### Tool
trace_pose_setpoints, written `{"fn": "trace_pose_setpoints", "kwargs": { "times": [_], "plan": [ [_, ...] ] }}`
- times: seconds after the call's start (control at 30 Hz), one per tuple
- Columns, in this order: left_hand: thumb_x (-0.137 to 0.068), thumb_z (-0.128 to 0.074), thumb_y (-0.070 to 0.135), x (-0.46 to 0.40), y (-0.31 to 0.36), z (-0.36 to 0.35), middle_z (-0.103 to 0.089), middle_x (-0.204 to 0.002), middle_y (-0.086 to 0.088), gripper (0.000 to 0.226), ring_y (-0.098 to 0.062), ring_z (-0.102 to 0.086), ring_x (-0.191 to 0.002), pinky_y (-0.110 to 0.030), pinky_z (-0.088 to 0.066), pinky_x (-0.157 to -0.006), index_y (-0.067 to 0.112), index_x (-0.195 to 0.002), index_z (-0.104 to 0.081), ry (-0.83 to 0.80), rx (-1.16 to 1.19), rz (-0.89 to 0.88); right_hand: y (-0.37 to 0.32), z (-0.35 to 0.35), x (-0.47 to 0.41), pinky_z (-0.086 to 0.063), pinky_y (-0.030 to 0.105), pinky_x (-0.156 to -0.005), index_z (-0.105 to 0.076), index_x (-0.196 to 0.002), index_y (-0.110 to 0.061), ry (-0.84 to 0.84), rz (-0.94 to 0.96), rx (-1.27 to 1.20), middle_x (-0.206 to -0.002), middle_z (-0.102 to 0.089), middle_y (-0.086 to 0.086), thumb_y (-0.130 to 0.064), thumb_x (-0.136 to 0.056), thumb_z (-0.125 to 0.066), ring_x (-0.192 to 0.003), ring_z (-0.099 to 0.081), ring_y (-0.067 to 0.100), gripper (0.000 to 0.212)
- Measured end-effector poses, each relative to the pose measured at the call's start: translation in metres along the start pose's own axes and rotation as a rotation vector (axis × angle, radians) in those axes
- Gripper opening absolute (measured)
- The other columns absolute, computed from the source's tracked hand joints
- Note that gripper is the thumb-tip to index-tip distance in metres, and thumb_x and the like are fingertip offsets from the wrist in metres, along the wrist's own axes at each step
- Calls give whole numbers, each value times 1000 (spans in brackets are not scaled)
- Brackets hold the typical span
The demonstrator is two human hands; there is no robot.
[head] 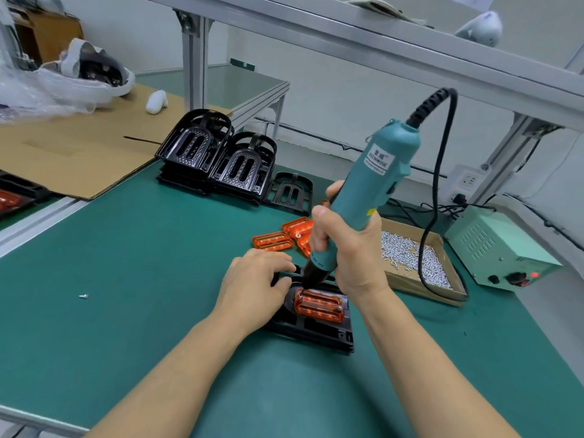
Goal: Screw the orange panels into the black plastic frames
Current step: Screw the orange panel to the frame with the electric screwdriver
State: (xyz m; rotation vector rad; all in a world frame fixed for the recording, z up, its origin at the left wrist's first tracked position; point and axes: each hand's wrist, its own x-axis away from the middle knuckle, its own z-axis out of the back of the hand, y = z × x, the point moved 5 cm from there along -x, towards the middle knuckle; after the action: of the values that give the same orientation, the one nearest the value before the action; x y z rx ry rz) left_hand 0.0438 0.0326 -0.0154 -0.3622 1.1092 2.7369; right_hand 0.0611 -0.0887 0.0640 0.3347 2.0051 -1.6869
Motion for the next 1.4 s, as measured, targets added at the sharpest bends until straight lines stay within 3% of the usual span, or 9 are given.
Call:
{"fn": "trace_pose_setpoints", "kwargs": {
  "times": [0.23,0.4,0.57,0.7,1.1,1.23,1.4],
  "plan": [
    [-87,-62,21,0,0,0,-60,-124,19,24,-5,-43,-122,-34,-33,-104,29,-108,-70,5,4,5,-1,-5,0,-40,27,-51,-56,-73,-31,-57,-7,23,-45,-48,-5,-2,-81,-59,-40,-39,16,30],
    [-89,-59,23,1,1,1,-59,-124,21,25,-4,-41,-121,-31,-32,-103,31,-112,-67,-6,-32,-7,0,-13,3,-41,26,-50,-56,-84,-22,-162,-15,-7,-46,-48,-3,0,-78,-59,-39,-38,15,23],
    [-87,-61,21,1,0,0,-60,-122,21,24,-3,-43,-120,-29,-32,-101,30,-108,-69,20,-22,-17,-1,-6,2,-40,28,-52,-56,-90,-21,-117,-23,-46,-46,-49,-4,-7,-78,-63,-41,-40,15,20],
    [-86,-62,19,1,1,0,-62,-119,20,23,-3,-45,-117,-22,-26,-94,30,-104,-70,47,0,-26,-8,4,-2,-40,25,-50,-56,-90,-17,4,-23,-148,-46,-46,-3,0,-78,-60,-40,-38,15,22],
    [-89,-59,21,2,0,1,-59,-121,23,22,0,-42,-119,-23,-25,-97,31,-106,-68,13,-12,5,-77,100,-7,-37,20,-47,-50,-82,-21,454,130,-276,-53,-42,-7,-2,-80,-55,-43,-38,7,20],
    [-89,-59,20,2,2,2,-60,-120,22,22,-2,-44,-119,-27,-29,-101,30,-106,-68,7,-7,14,-91,149,11,-36,19,-47,-48,-79,-23,624,129,-191,-51,-43,-9,0,-88,-51,-43,-38,6,25],
    [-89,-59,18,4,4,4,-59,-120,23,22,-3,-44,-119,-30,-32,-101,30,-105,-69,-4,0,26,-91,202,42,-38,17,-44,-47,-76,-23,781,-54,-14,-49,-44,-7,-1,-89,-55,-41,-40,7,26]
  ]
}}
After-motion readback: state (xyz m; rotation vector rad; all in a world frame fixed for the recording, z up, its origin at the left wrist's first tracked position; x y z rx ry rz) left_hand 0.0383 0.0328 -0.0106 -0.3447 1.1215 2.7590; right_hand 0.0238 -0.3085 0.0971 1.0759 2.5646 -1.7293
